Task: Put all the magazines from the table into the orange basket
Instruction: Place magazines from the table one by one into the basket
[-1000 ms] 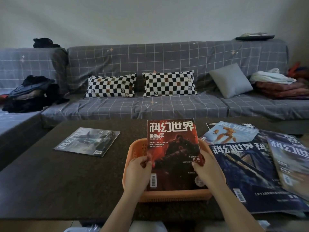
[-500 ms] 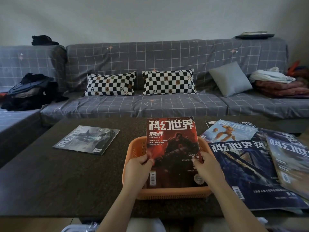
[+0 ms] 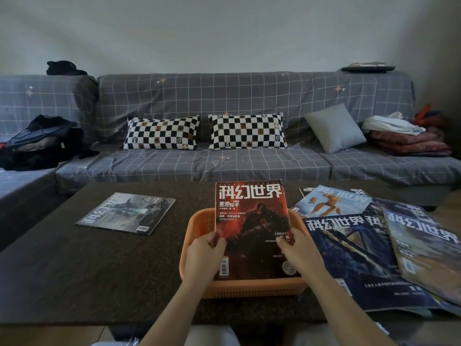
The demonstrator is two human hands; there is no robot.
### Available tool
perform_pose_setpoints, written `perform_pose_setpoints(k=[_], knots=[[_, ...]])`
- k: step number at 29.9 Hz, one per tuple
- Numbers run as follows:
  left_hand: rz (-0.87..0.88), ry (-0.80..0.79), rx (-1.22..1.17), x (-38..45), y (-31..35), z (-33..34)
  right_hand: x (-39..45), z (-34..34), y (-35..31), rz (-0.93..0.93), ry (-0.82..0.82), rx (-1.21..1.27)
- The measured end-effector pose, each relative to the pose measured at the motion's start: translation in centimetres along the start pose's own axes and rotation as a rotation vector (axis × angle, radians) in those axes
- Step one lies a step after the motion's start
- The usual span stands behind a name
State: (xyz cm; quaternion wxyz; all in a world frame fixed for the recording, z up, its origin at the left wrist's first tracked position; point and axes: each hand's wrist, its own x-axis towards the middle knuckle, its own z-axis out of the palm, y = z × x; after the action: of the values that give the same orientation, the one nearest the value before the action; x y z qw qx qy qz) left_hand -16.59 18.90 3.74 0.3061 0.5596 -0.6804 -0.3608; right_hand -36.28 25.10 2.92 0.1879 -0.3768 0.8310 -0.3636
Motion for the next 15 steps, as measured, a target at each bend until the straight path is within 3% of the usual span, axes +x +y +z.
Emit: perform_pose_setpoints(k=[6, 11, 15], knots=[[0.039, 0.069, -0.171, -0.3, 0.9, -1.9, -2.1, -0.7, -2.9, -0.267, 0.188, -0.007], [0.068, 0.114, -0.207, 1.6, 0.3, -5.3, -1.7, 1.5, -7.5, -0.398, -0.004, 0.158], [0.028, 0.148, -0.222, 4.2, -1.6, -8.5, -0.1, 4.6, -11.5, -0.524, -0.145, 0.133]])
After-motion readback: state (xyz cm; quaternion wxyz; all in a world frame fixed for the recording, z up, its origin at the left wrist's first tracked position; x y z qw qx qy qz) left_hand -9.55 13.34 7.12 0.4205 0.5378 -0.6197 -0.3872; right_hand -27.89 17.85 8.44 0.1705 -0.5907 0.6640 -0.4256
